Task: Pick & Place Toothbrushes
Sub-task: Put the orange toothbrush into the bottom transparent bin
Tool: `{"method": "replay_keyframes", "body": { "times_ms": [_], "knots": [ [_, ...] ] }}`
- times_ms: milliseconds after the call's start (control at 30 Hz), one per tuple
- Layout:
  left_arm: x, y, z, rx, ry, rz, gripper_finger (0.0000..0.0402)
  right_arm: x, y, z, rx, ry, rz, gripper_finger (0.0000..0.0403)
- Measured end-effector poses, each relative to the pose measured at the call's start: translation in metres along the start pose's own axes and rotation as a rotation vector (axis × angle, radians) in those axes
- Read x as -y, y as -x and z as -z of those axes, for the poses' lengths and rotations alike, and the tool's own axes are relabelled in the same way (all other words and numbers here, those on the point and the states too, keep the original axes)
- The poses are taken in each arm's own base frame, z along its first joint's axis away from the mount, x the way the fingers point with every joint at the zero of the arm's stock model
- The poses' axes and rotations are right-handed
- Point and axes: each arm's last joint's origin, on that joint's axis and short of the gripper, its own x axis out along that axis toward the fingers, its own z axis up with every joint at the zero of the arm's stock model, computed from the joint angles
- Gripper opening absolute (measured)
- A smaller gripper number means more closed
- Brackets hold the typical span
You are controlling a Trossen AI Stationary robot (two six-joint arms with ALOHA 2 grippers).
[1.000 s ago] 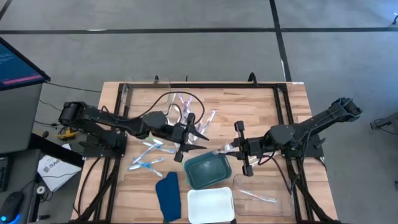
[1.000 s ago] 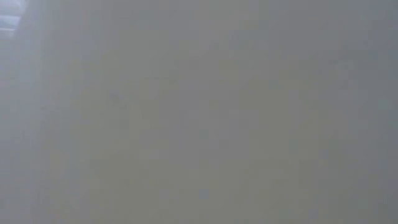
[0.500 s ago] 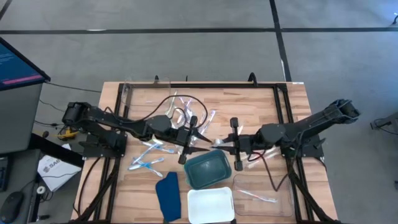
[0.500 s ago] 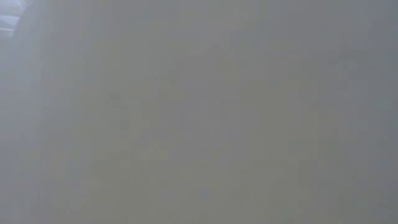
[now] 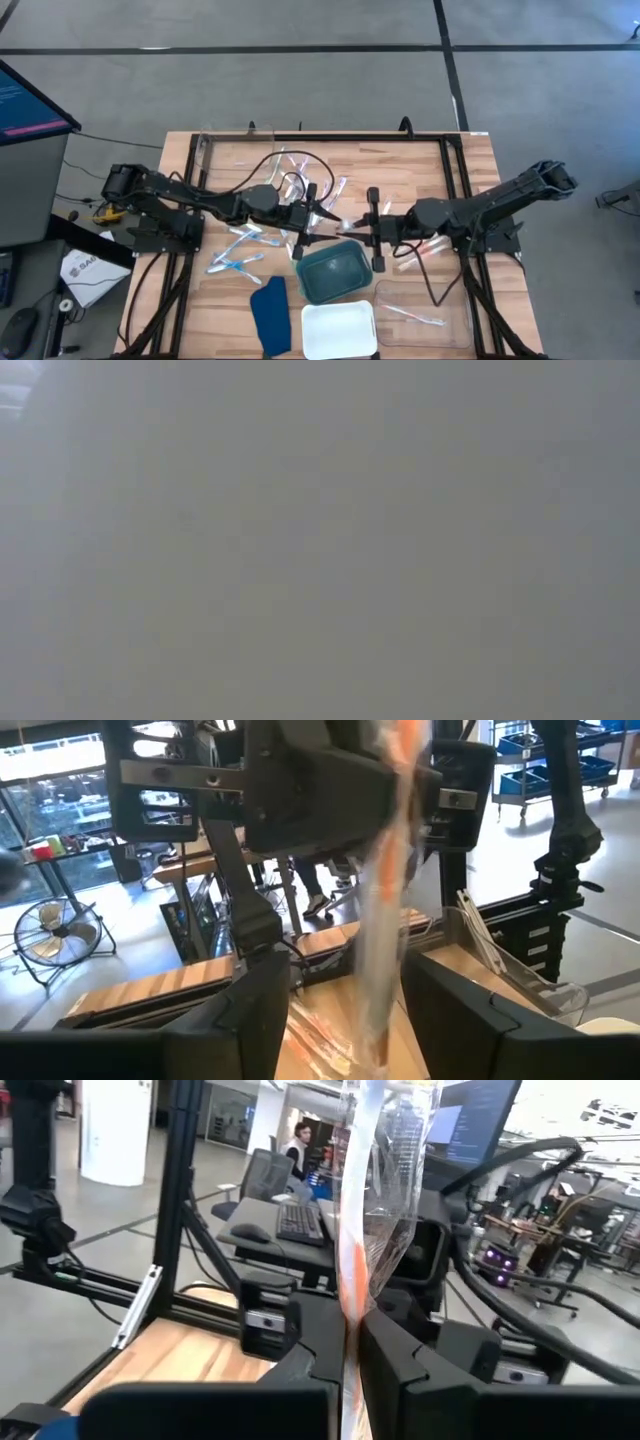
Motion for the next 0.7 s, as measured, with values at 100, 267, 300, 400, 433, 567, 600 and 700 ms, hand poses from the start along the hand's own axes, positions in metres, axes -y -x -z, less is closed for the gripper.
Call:
{"method": "replay_keyframes", "body": {
  "times_ms": [100,267,300,400,433,567,600,700],
  "knots": [
    [0.0,0.0001,-0.0002,0.001,0.0,0.0,0.0187,-0.0014,0.0004,-0.0004,0.002,0.003,-0.005,0.0009],
    [0.0,0.0001,-0.0002,0.001,0.0,0.0,0.0178,-0.0012,0.0003,-0.0004,0.002,0.003,-0.004,0.0009],
    [-0.0001,0.0001,-0.0003,0.001,0.0,0.0,0.0176,-0.001,0.0003,-0.0004,0.002,0.004,-0.003,0.0009],
    [-0.0001,0.0001,-0.0003,0.002,0.0,0.0,0.0169,0.0005,-0.0001,-0.0004,0.005,0.004,0.003,0.0009],
    [-0.0001,0.0001,-0.0003,0.002,0.0,0.0,0.0167,0.0012,-0.0003,-0.0002,0.004,0.004,0.005,0.0009],
    [0.0,0.0001,-0.0003,0.001,0.0,0.0,0.0154,0.0014,-0.0003,-0.0002,0.004,0.004,0.006,0.001],
    [0.0,0.0001,-0.0003,0.001,0.0,0.0,0.0149,0.0014,-0.0003,-0.0002,0.004,0.004,0.006,0.001],
    [0.0,0.0002,0.0001,-0.003,0.001,0.001,0.0132,0.0014,-0.0003,-0.0002,0.004,0.004,0.006,0.001]
  ]
}}
